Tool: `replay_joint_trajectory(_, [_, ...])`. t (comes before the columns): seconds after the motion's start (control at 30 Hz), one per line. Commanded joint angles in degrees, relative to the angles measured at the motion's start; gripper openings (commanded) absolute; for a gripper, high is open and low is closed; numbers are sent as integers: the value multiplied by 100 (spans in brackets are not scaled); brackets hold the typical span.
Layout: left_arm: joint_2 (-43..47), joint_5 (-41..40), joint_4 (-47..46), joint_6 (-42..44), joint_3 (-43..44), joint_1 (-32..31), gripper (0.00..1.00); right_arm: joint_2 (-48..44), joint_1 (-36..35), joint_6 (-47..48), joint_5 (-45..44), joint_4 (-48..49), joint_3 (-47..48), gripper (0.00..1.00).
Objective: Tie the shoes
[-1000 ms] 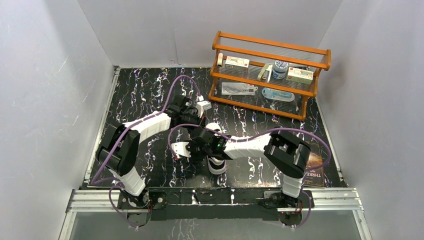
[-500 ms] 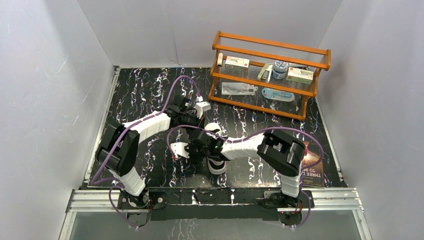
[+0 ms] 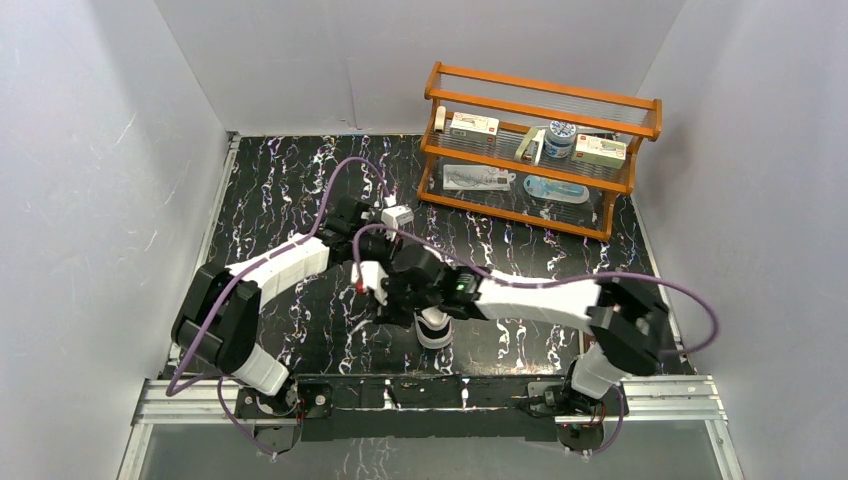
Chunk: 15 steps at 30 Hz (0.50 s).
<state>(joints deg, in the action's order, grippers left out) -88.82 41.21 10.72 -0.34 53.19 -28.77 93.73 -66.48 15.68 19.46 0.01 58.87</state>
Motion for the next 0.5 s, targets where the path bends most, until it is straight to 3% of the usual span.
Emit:
replay_joint_trajectory(0.0, [413,157,30,-488,-205,-8,0,-1237,38,-2449,-499,448,-278,0])
replay_joint_trajectory(0.1, [601,12,79,-694,-291,-5,0,-1769,41,-3603,-1383,136,-250,0])
replay_joint_trajectory(0.2, [706,180,-216,-1108,-394,-13,0,-1839,47,-4236,-2670,-1282,183,0])
replay_joint_trajectory(0.37, [578,277,-416,-1660,-326,-41,0,-1332,93,-4834,-3336,-2808,965,0])
replay_joint_trajectory(0.47, [601,103,-453,-1825,-236,-41,0,-1095,133,-4953,-3415,-3107,1220,0])
